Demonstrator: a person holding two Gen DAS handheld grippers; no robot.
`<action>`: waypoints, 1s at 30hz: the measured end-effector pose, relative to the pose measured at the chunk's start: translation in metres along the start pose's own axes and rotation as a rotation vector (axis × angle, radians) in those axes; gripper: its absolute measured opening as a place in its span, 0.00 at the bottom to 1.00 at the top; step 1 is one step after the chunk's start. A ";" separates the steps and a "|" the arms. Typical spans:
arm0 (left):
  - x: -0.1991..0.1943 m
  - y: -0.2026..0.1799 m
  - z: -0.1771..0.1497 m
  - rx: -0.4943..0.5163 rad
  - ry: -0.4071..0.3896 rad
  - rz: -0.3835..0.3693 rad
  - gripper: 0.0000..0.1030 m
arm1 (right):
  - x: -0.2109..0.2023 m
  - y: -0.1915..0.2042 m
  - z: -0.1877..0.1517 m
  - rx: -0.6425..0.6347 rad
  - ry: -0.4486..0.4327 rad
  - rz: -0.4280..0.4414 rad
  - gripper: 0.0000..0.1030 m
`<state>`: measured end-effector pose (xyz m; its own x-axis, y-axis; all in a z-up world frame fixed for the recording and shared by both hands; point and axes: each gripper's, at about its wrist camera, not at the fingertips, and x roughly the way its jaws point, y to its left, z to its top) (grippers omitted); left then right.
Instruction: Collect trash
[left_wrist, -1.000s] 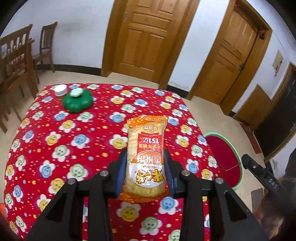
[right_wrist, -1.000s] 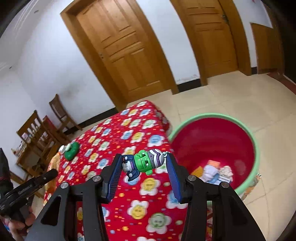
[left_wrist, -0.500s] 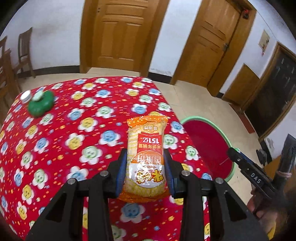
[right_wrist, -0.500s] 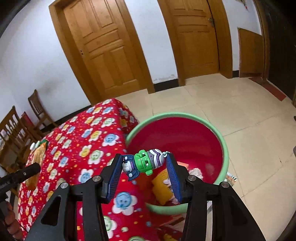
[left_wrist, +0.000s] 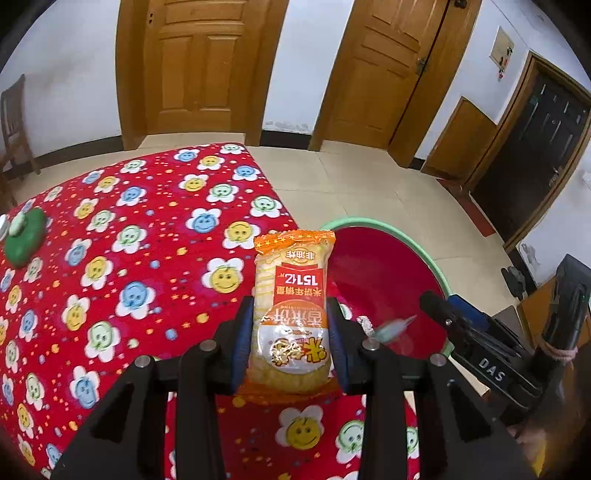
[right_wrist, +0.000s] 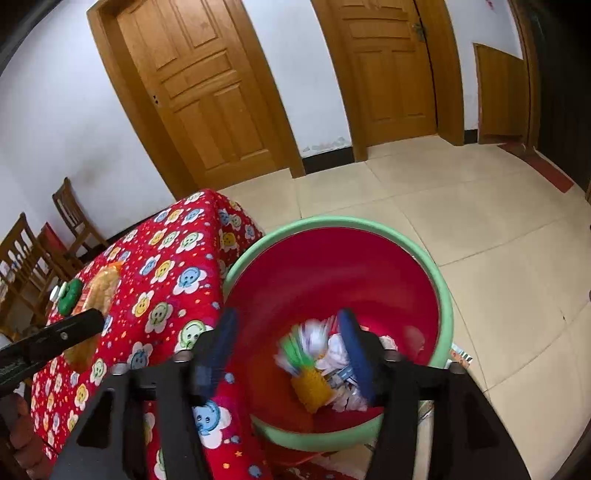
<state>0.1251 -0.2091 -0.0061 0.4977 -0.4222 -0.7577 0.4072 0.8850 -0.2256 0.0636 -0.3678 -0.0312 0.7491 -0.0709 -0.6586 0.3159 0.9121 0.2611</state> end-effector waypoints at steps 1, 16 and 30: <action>0.003 -0.003 0.001 0.007 0.002 -0.005 0.36 | -0.001 -0.002 0.001 0.008 -0.003 0.005 0.66; 0.036 -0.051 -0.001 0.102 0.044 -0.099 0.36 | -0.035 -0.047 0.005 0.122 -0.080 -0.060 0.66; 0.033 -0.065 -0.004 0.123 0.033 -0.144 0.48 | -0.039 -0.053 0.003 0.151 -0.085 -0.060 0.66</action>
<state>0.1121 -0.2795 -0.0189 0.4029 -0.5342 -0.7432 0.5639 0.7845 -0.2582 0.0195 -0.4148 -0.0169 0.7711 -0.1629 -0.6155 0.4402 0.8348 0.3306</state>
